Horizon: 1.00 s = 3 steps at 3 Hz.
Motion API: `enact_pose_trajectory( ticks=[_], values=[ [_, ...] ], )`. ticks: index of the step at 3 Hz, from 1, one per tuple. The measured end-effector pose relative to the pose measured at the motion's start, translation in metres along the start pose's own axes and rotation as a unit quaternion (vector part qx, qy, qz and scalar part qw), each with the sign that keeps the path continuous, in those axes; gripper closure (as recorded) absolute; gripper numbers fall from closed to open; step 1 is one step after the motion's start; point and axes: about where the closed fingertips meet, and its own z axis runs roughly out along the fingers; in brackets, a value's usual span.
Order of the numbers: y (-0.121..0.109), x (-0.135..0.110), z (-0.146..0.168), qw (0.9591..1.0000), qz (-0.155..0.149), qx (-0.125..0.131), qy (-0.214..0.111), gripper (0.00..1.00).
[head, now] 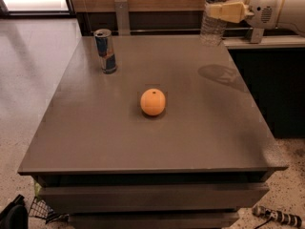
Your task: Move water bottle near orange
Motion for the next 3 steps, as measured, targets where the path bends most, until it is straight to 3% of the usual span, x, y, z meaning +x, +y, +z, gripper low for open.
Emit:
enact_pose_trajectory(
  ticks=[1, 3],
  values=[
    [0.034, 0.013, -0.021, 0.9998, 0.006, -0.007, 0.015, 1.00],
    [0.113, 0.080, -0.037, 0.9991, 0.016, -0.033, 0.020, 1.00]
  ],
)
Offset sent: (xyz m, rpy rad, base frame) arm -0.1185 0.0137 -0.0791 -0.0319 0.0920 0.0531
